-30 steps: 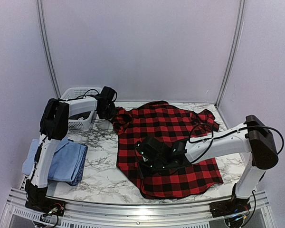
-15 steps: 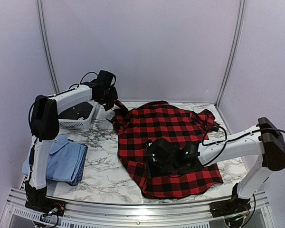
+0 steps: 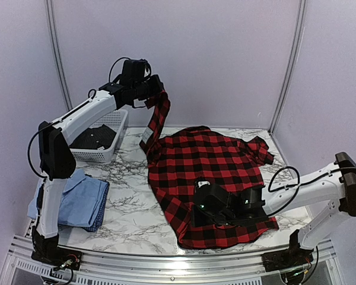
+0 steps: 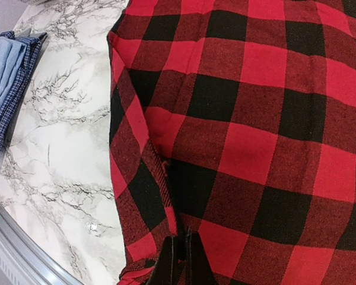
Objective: Fold and stack the long sleeve shirts
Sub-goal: Fold the flattened shirt at the center of the board.
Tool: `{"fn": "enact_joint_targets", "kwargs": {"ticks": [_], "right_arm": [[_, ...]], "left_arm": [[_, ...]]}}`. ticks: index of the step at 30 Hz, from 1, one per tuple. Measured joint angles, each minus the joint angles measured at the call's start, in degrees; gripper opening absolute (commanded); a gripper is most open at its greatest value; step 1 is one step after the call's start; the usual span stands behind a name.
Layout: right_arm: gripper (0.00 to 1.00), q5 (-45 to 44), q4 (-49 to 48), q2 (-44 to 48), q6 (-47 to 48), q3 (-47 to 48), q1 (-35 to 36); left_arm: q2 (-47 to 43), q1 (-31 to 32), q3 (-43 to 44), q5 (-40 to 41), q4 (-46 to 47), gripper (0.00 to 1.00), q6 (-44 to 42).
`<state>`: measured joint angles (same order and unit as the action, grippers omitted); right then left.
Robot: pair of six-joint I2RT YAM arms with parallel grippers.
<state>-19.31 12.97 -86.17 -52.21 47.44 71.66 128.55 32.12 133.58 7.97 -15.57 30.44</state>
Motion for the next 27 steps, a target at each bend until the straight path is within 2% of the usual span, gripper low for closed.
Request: {"fn": "enact_joint_targets", "kwargs": {"ticks": [15, 27], "right_arm": [[0.0, -5.77, 5.33, 7.28, -9.88, -6.36, 7.02], [0.0, -8.37, 8.83, 7.48, -16.81, -7.21, 12.33]], "left_arm": [[0.98, 5.77, 2.45, -4.31, 13.73, 0.0, 6.16], [3.15, 8.26, 4.85, -7.21, 22.23, 0.0, 11.43]]}}
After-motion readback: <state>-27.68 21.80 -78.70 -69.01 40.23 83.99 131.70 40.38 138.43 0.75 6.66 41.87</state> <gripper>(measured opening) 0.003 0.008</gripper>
